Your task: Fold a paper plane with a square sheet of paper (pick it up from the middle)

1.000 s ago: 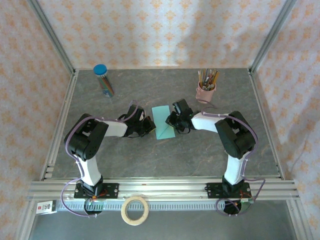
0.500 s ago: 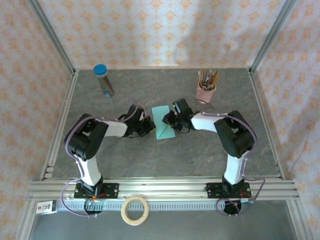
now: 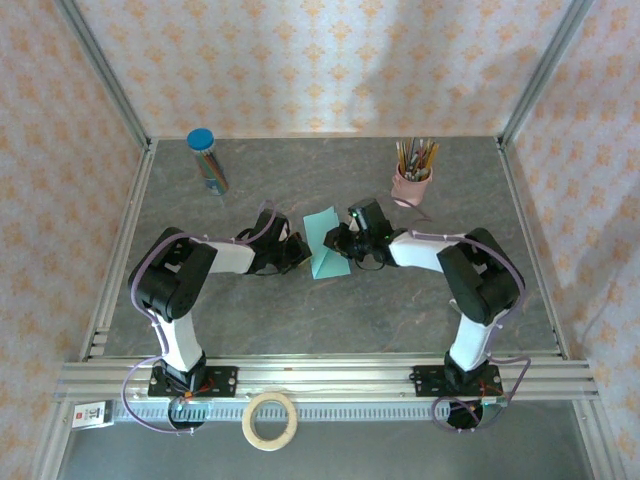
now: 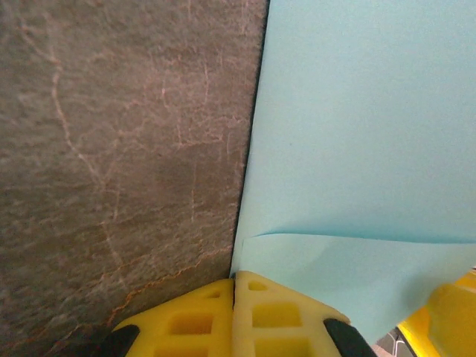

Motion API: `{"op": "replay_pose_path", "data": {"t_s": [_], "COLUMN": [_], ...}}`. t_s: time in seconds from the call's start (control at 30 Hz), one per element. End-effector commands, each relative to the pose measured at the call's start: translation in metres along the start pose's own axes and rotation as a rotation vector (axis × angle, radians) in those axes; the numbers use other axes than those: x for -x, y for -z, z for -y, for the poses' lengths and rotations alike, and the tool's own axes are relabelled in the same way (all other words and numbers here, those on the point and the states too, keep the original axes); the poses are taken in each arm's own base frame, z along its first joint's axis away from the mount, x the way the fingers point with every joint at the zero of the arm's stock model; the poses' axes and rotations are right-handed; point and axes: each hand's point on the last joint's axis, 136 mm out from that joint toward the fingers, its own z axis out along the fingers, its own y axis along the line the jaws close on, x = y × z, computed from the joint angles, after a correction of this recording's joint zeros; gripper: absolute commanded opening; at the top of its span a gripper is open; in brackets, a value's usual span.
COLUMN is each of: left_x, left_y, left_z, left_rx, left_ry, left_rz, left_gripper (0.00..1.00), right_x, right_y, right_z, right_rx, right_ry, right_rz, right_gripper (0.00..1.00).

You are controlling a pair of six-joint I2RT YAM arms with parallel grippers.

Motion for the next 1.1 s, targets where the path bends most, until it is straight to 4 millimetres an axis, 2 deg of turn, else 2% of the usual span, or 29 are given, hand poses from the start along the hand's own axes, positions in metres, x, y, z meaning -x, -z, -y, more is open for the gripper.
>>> {"op": "replay_pose_path", "data": {"t_s": [0.0,0.43,0.57,0.67,0.77,0.87,1.07], "left_x": [-0.016,-0.015,-0.014,-0.011,-0.001,0.013,0.034], "left_y": [0.0,-0.001,0.001,0.005,0.016,0.034,0.079], "left_z": [-0.065,-0.059,-0.054,-0.046,-0.026,-0.004,0.035], "left_rx": [0.224,0.203,0.19,0.165,0.114,0.046,-0.135], "left_ry": [0.071,0.068,0.066,0.062,0.049,0.038,-0.006], "left_rz": [-0.025,-0.029,-0.023,-0.014,0.03,0.107,0.237], "left_gripper": [0.06,0.06,0.06,0.07,0.1,0.17,0.38], "right_x": [0.0,-0.021,-0.022,-0.02,-0.013,-0.002,0.018], "right_y": [0.005,-0.013,-0.016,-0.015,-0.01,-0.001,0.025], "right_z": [-0.013,0.0,0.003,0.004,0.0,-0.011,-0.051], "right_rx": [0.046,0.025,0.008,0.003,0.0,0.017,0.123], "right_ry": [0.08,0.105,0.102,0.105,0.122,0.159,0.269], "right_rz": [0.008,-0.085,-0.088,-0.077,-0.037,0.024,0.139], "right_gripper": [0.2,0.17,0.17,0.13,0.09,0.07,0.05]}}
